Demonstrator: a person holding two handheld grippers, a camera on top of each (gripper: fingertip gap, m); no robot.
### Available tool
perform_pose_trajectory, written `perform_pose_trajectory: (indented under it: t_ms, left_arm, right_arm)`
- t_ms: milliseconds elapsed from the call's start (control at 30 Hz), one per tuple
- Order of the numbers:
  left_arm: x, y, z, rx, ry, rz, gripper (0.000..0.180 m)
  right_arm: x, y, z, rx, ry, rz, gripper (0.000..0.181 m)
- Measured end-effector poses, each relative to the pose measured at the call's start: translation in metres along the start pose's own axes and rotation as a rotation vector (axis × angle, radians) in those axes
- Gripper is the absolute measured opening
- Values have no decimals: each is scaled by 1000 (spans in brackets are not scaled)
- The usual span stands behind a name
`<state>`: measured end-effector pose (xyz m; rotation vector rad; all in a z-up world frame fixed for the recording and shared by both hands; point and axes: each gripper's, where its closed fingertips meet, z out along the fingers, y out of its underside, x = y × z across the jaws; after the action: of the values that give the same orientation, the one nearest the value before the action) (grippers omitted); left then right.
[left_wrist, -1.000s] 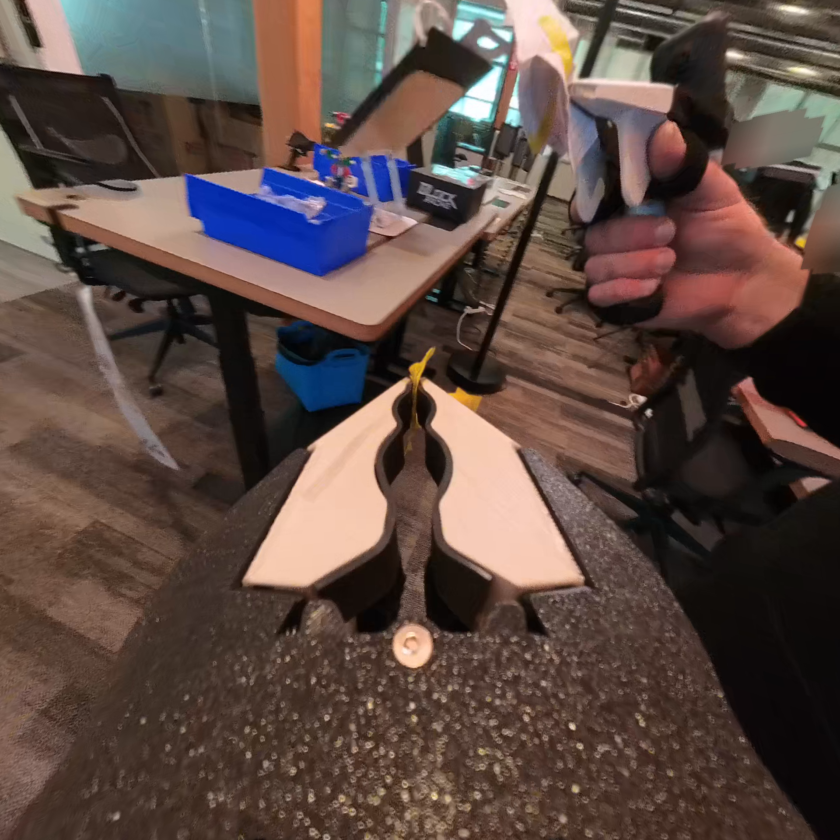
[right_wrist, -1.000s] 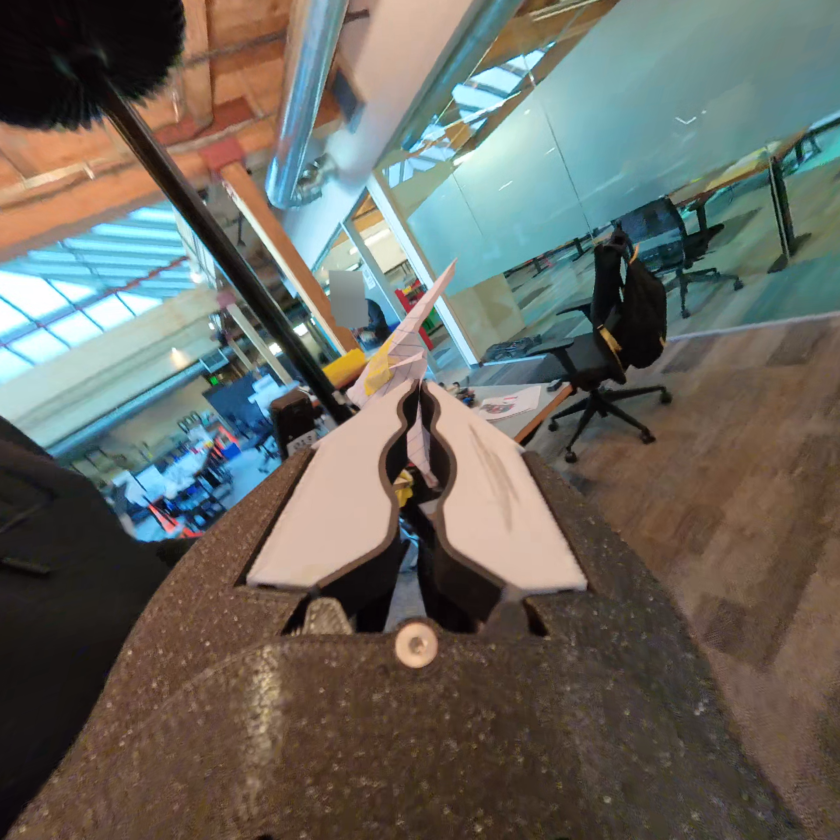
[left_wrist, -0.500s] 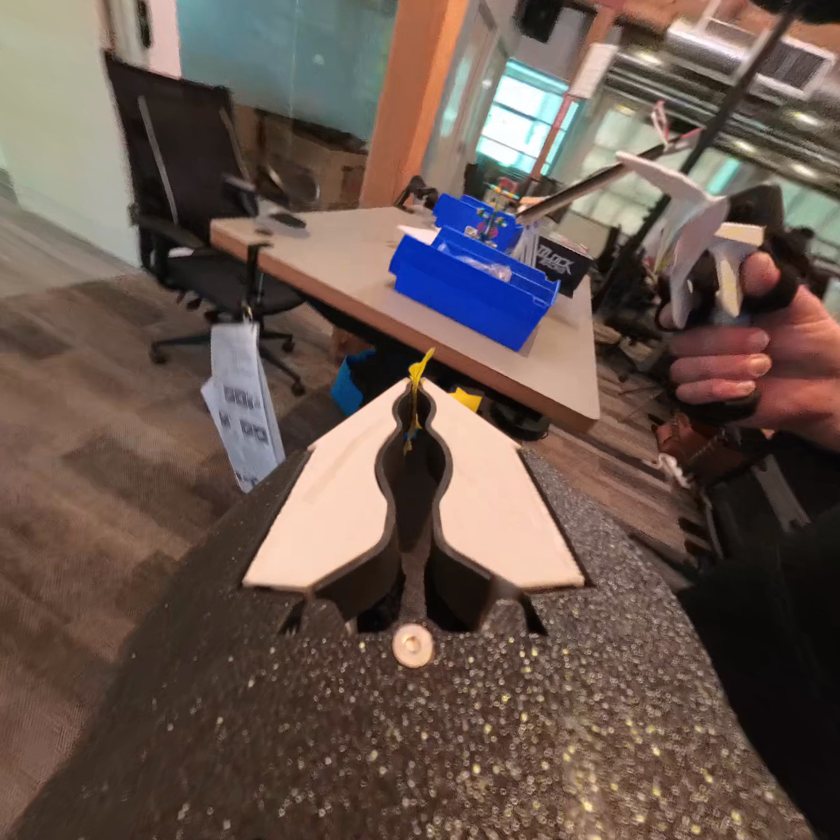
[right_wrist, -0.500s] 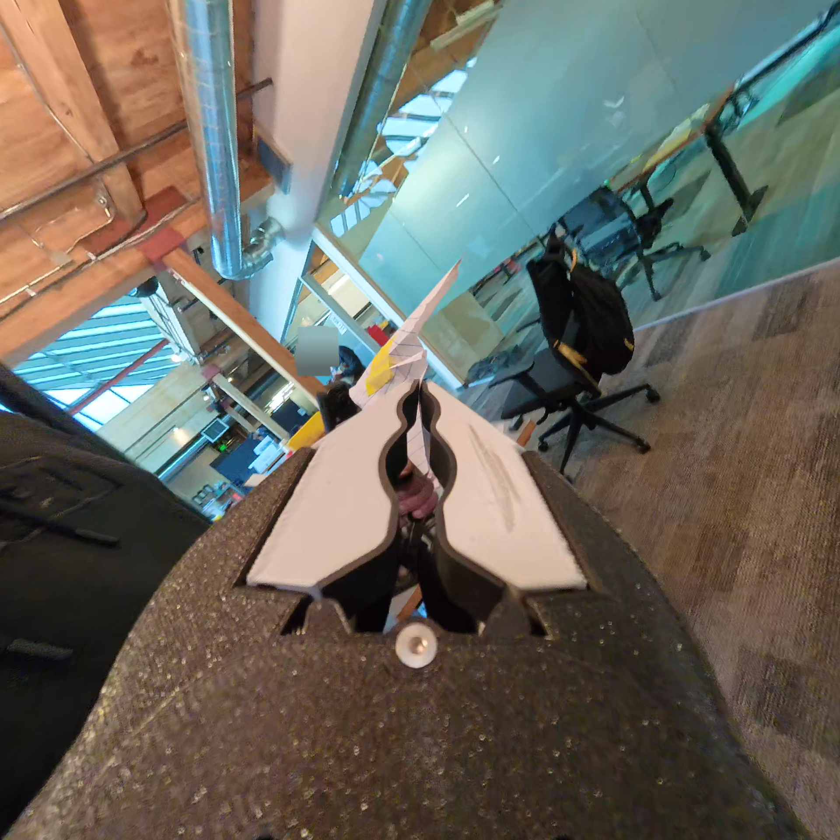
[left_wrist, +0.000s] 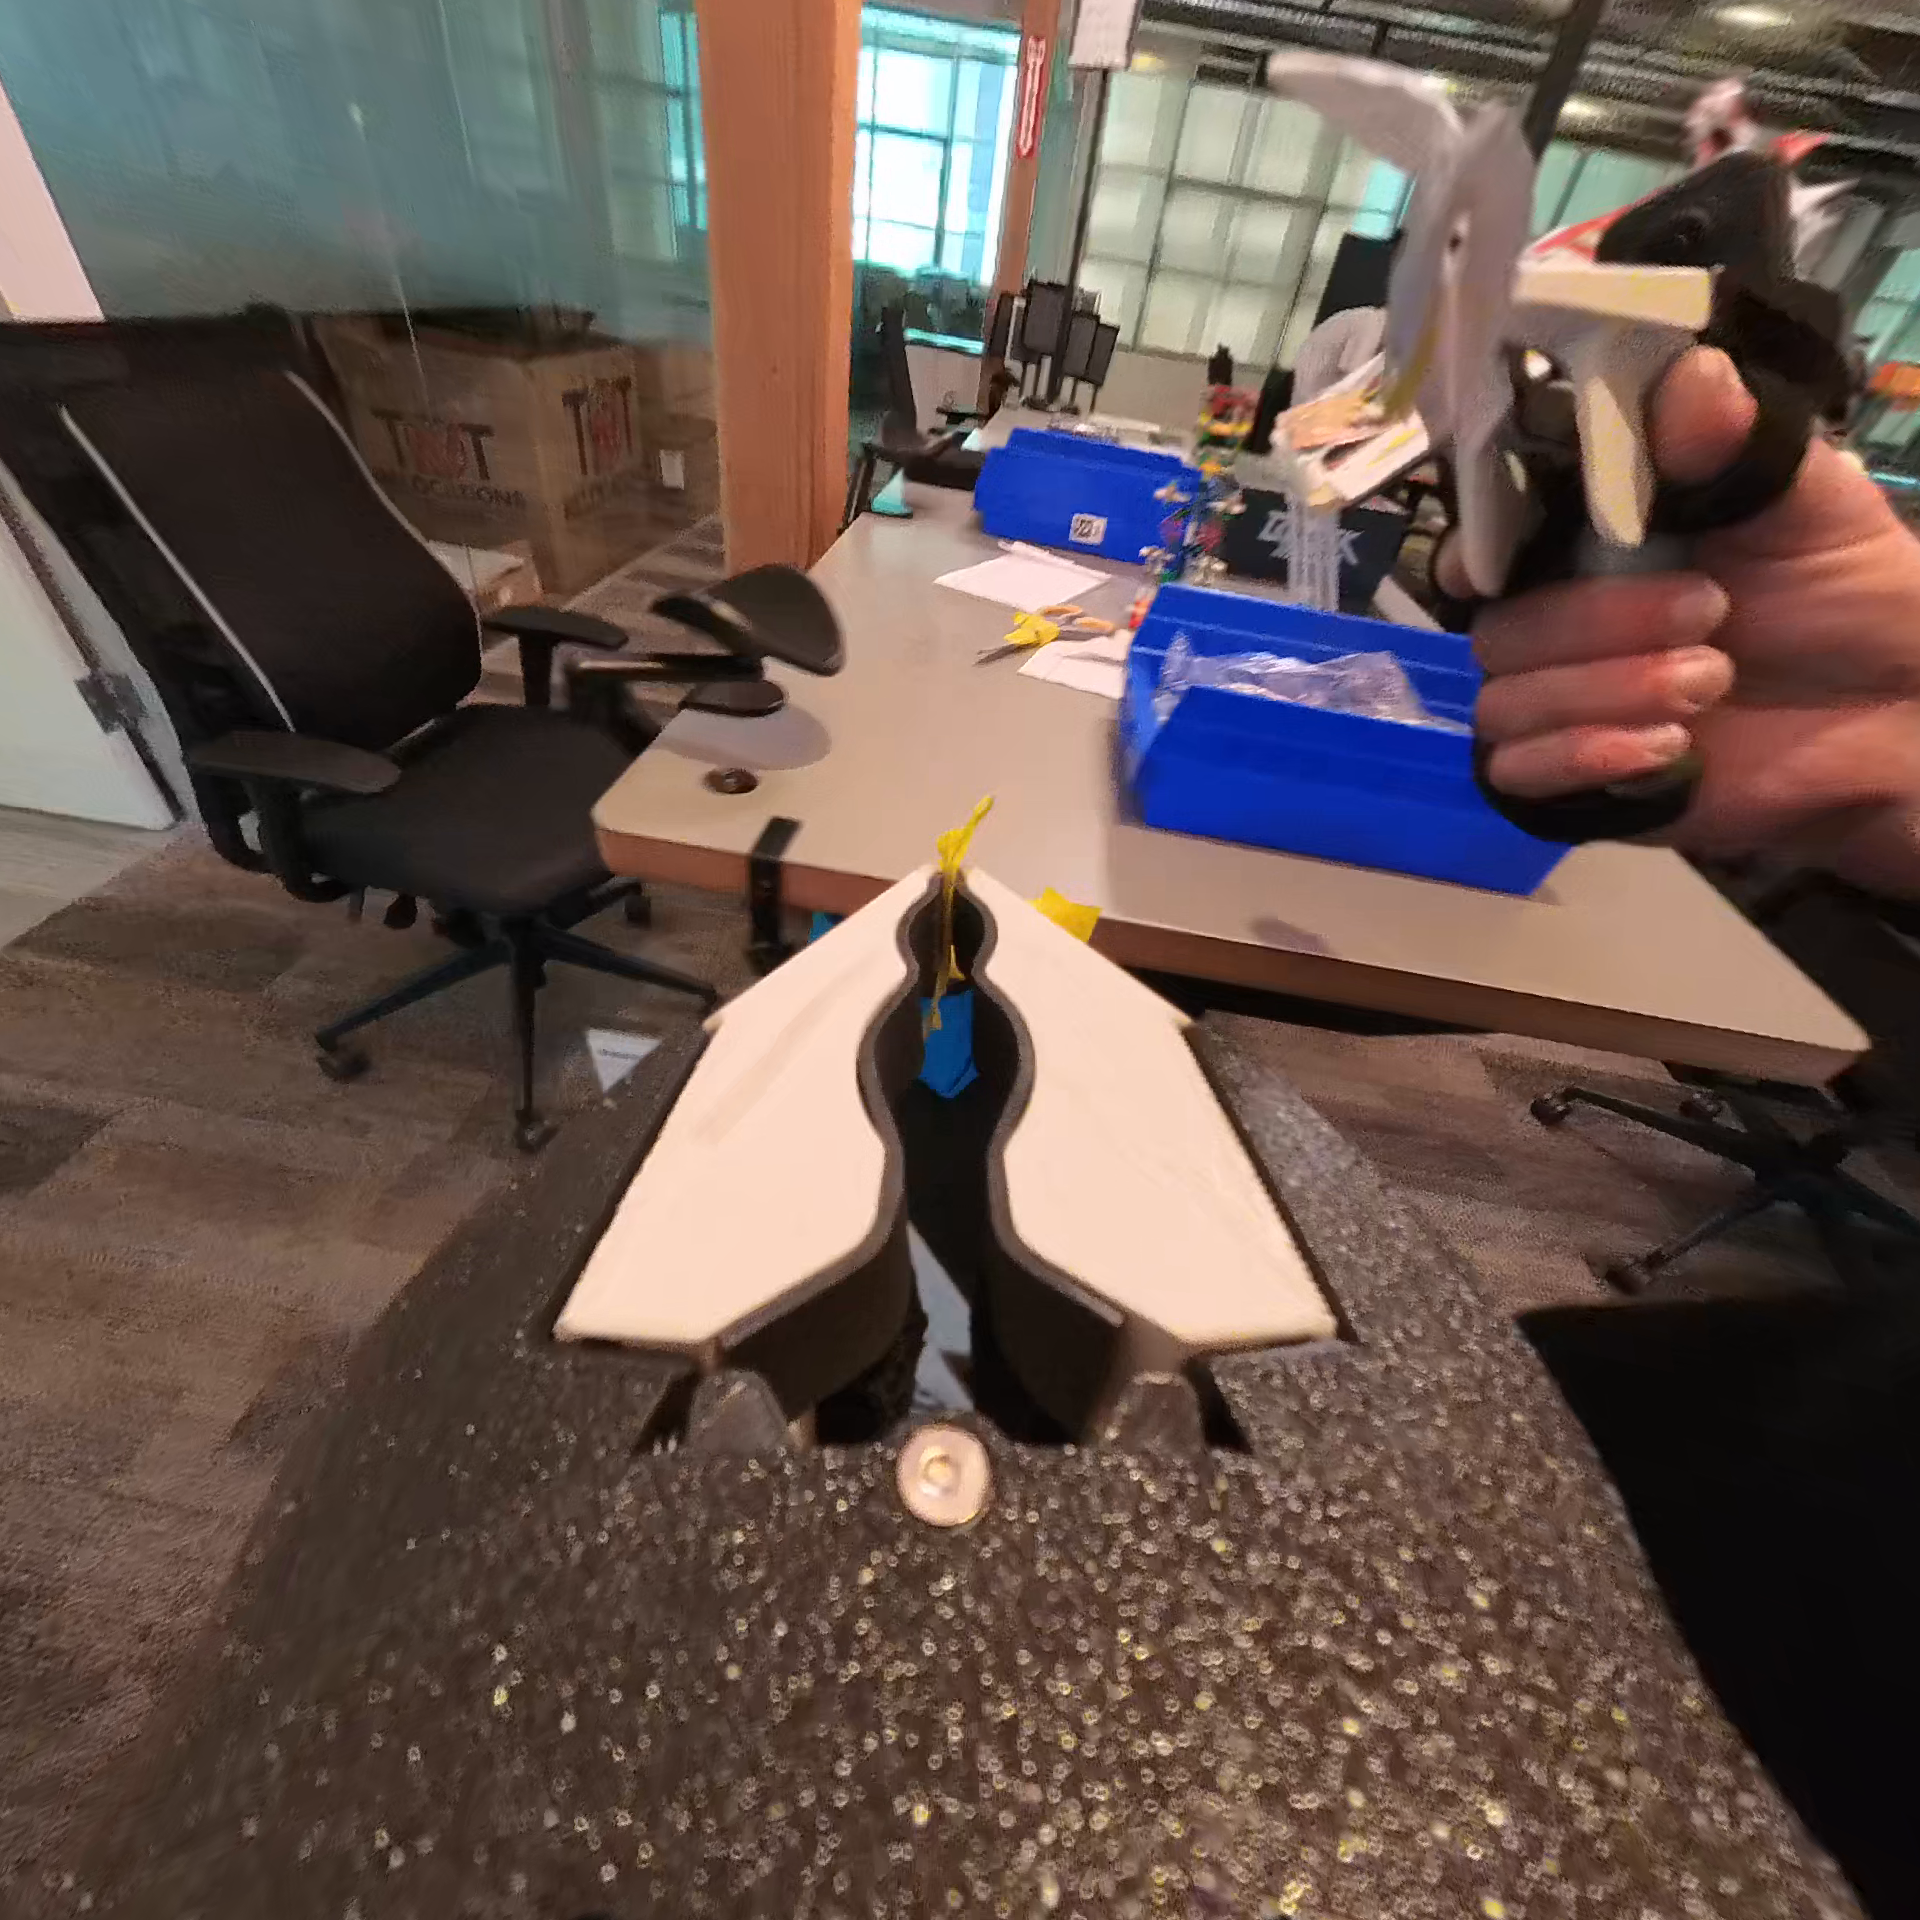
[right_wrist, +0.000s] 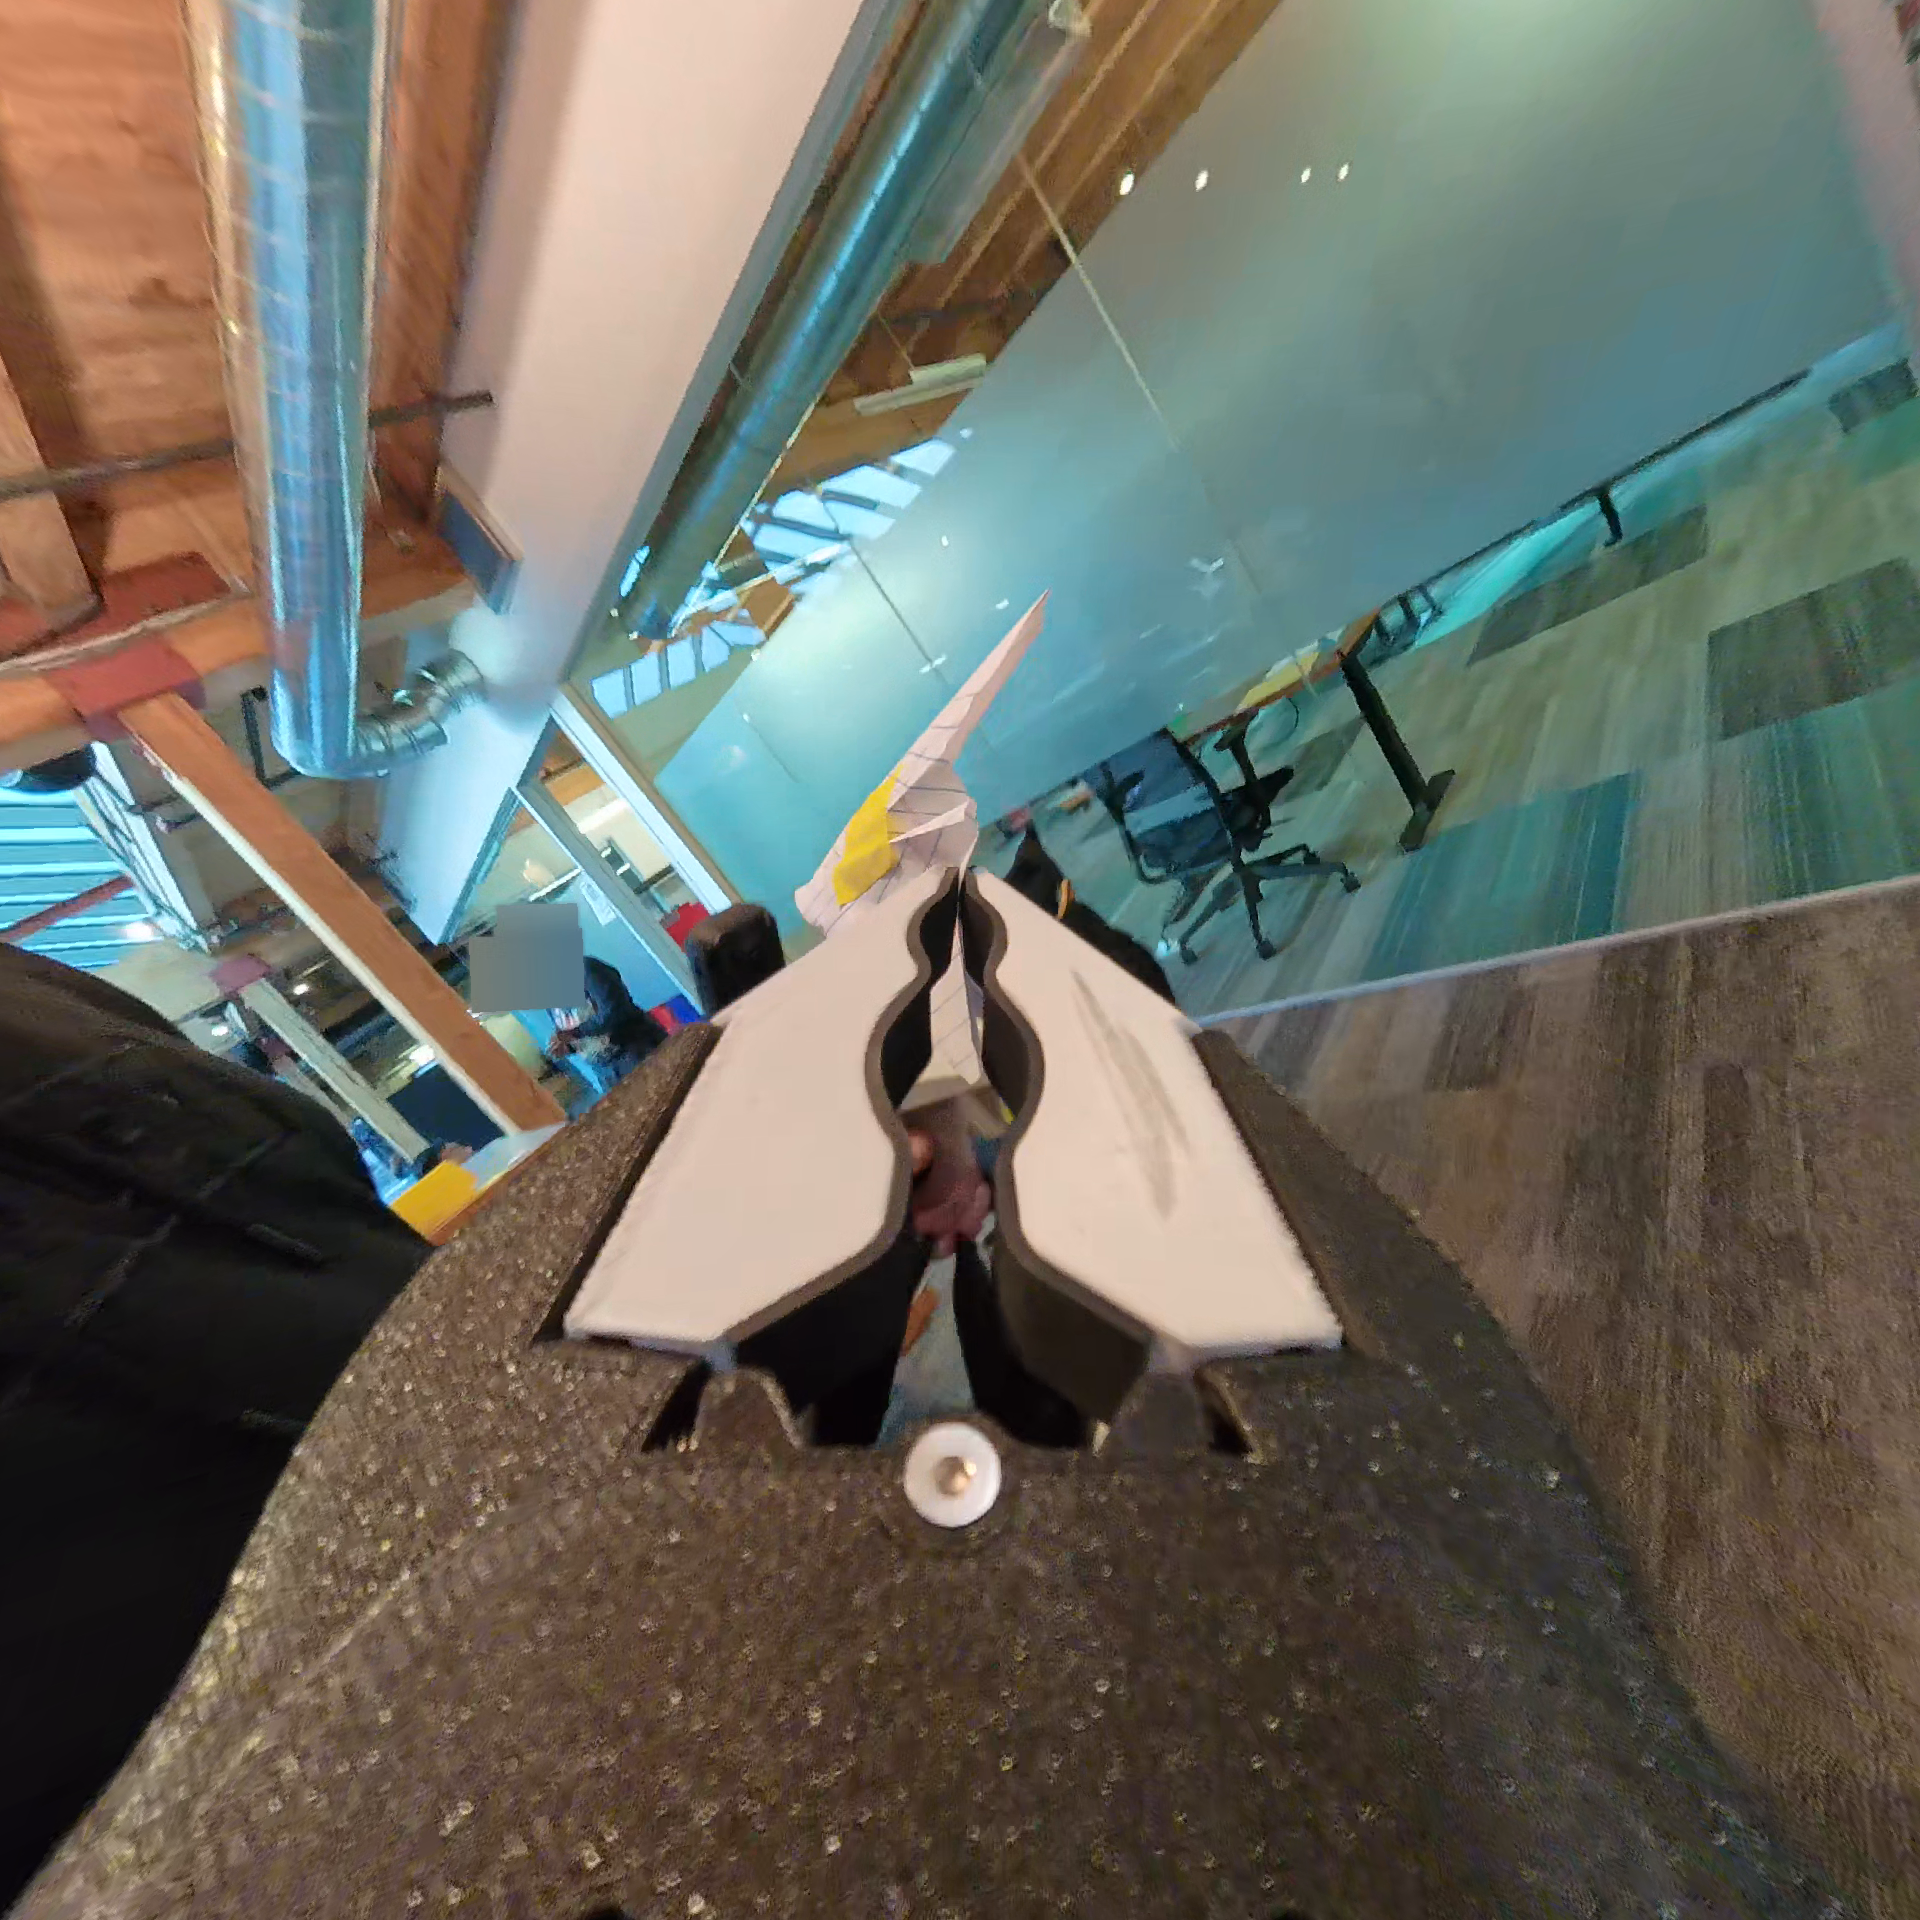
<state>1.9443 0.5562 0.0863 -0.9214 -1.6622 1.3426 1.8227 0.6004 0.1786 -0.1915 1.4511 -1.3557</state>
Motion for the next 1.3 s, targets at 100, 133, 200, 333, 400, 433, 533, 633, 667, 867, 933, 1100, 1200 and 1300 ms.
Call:
perform_pose_trajectory:
  t_ms: [100, 133, 200, 333, 400, 433, 533, 633, 667, 867, 933, 1100, 1200, 1300]
  left_arm:
    - [-74, -15, 9, -55, -43, -42, 0]
    - [-102, -27, 11, -52, -66, -24, 0]
    - [-160, -46, 14, -40, -132, -10, 0]
    - [-255, -82, 34, 42, -180, -51, 0]
    - [-293, -83, 52, 12, -155, -20, 0]
    - [-313, -81, 61, -8, -144, -2, 0]
    - [-378, -80, 92, -17, -86, -12, 0]
    - [-438, -84, 129, -9, -1, -14, 0]
    - [-457, -87, 144, -13, 33, -5, 0]
    - [-516, -121, 249, -77, 360, 107, 0]
    - [-520, -131, 286, -94, 472, 116, 0]
    - [-498, -148, 382, -86, 699, 167, 0]
    - [-471, -152, 437, -72, 805, 143, 0]
    - [-444, -152, 493, -86, 864, 159, 0]
  right_arm:
    - [73, -46, 51, 27, 46, -2, 0]
    - [94, -65, 67, 41, 52, -7, 0]
    - [134, -98, 96, 29, 76, -65, 0]
    - [206, -164, 126, 54, 178, -136, 0]
    - [240, -191, 131, 97, 239, -162, 0]
    - [256, -200, 131, 121, 284, -167, 0]
    - [299, -222, 130, 196, 396, -180, 0]
    - [335, -230, 129, 241, 539, -198, 0]
    - [345, -232, 128, 254, 586, -200, 0]
    - [358, -251, 114, 332, 907, -253, 0]
    - [362, -252, 93, 347, 1048, -257, 0]
    - [369, -252, 19, 423, 1259, -214, 0]
    - [390, -236, -42, 418, 1401, -122, 0]
    - [416, -219, -96, 460, 1462, -3, 0]
